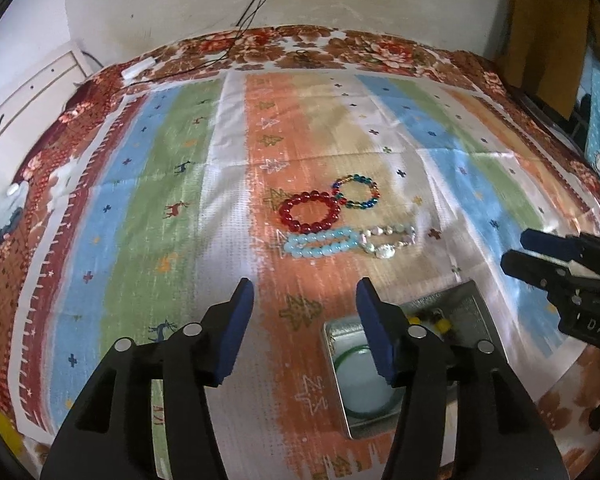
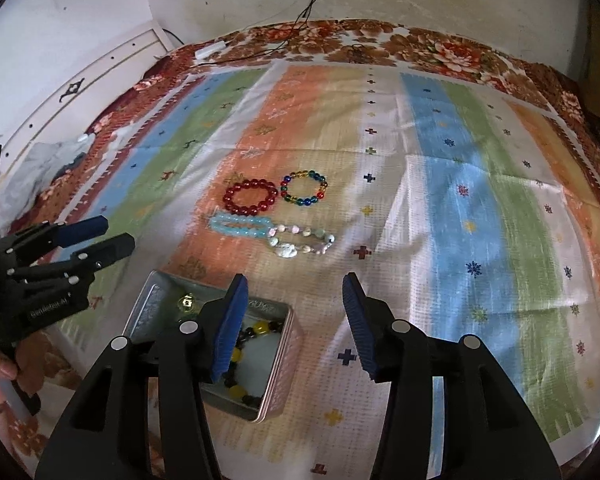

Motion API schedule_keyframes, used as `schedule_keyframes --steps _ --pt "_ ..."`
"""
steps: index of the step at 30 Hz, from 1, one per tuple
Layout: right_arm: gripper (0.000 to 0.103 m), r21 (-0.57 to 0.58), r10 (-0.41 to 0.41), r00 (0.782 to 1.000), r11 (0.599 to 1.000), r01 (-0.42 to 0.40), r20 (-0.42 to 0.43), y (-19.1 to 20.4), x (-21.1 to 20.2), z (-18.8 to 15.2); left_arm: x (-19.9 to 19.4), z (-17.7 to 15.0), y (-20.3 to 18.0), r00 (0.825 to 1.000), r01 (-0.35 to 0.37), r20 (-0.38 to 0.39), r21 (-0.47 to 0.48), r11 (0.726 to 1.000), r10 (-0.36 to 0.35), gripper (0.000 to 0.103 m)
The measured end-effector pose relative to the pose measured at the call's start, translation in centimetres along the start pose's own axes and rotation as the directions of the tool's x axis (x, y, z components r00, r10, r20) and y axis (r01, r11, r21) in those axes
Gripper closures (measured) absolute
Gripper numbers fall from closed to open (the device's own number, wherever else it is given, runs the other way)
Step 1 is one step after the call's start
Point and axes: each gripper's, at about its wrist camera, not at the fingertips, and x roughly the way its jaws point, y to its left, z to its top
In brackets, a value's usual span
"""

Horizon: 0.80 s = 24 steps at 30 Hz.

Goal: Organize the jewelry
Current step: 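Move both open tools toward the light-blue and white bead bracelets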

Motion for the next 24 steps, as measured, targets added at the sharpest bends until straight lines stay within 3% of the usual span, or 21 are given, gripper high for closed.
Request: schedule_keyframes --steps 2,10,24 --pt "0.048 0.003 -0.001 1.0 1.0 0.001 -0.004 -0.2 0.3 0.2 0.4 0.4 0.3 1.0 -0.003 -0.005 -0.008 1.0 0.003 0.045" --pt "0.045 0.023 0.016 1.0 1.0 -0.016 -0.026 -1.2 2.0 1.3 2.7 1.9 1.6 0.997 0.035 -0.067 -0.067 0.997 -0.039 0.041" --pt "0.045 0.014 -0.015 0.997 1.0 0.016 -0.074 -1.2 4.8 2.6 5.7 3.7 2.0 0.992 0.023 -0.12 -0.069 0.997 -0.031 0.039"
